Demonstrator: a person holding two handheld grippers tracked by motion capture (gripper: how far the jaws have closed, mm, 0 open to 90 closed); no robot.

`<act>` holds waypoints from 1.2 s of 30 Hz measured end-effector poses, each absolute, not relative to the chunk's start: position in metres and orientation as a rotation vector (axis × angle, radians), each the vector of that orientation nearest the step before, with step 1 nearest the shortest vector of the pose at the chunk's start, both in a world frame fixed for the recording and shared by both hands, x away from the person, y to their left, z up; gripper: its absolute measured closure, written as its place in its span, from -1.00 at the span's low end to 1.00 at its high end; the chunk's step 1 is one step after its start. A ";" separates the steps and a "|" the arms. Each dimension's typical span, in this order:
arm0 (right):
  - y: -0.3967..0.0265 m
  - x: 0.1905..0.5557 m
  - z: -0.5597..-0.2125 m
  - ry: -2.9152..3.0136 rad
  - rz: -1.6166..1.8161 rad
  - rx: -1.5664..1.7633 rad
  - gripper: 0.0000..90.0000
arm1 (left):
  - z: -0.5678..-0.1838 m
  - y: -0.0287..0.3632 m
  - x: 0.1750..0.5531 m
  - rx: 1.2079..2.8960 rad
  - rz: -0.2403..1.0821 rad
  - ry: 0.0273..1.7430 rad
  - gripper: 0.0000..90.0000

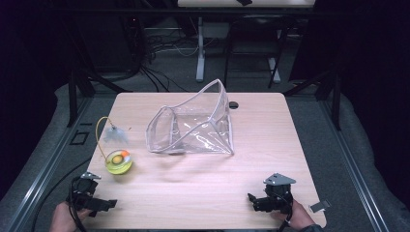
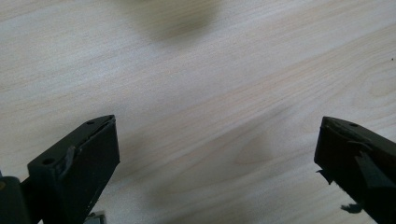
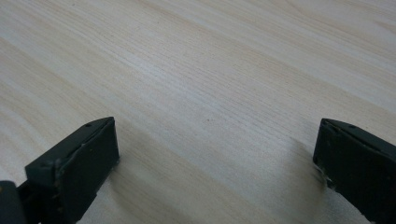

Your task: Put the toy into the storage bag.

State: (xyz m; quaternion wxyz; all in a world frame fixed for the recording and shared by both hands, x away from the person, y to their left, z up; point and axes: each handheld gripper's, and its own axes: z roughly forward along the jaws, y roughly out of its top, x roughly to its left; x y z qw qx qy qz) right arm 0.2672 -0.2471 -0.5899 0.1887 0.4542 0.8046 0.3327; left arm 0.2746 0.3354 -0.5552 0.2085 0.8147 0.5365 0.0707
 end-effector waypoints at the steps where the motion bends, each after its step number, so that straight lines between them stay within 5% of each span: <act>1: -0.247 0.267 -0.590 2.263 0.936 1.277 -1.00 | -0.555 0.335 0.275 2.265 0.196 1.494 -1.00; 36: -0.247 0.267 -0.590 2.261 0.937 1.278 -1.00 | -0.525 0.340 0.282 2.226 0.255 1.467 -1.00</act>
